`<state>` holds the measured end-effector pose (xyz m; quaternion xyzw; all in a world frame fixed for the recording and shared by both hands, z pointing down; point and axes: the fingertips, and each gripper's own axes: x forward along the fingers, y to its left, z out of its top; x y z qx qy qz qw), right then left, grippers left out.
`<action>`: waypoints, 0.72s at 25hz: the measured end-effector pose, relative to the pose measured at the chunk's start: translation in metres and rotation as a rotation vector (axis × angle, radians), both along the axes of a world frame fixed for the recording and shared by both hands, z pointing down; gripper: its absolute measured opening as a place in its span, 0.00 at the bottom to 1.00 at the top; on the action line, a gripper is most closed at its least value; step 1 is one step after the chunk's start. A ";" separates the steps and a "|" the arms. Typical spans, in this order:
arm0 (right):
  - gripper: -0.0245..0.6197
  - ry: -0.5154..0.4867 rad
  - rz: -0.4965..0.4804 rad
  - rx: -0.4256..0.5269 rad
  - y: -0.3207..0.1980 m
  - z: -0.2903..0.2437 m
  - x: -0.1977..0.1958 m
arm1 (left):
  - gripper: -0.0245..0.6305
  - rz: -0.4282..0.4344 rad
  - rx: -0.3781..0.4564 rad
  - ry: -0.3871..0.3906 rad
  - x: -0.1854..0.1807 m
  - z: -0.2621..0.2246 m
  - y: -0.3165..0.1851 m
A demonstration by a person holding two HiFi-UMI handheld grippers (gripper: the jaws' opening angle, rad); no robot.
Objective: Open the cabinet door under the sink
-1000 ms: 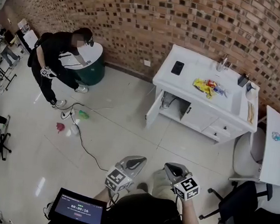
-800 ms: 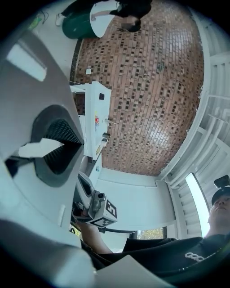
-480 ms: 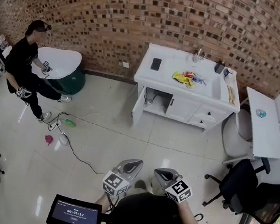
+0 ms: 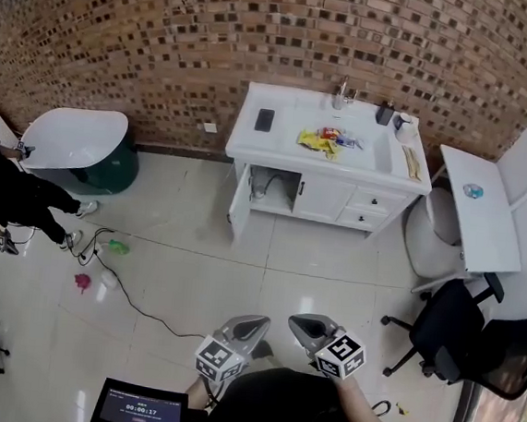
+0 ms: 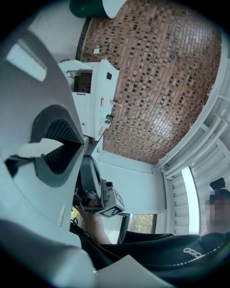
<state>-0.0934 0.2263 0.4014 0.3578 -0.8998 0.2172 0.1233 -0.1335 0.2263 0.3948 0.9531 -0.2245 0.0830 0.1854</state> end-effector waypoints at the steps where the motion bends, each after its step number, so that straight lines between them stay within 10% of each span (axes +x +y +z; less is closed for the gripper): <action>1: 0.02 -0.008 0.008 -0.004 0.003 0.000 0.004 | 0.06 0.017 -0.005 0.002 0.007 0.000 0.005; 18: 0.02 -0.045 0.084 0.026 0.032 -0.011 0.114 | 0.06 0.122 -0.039 0.032 0.127 -0.022 0.064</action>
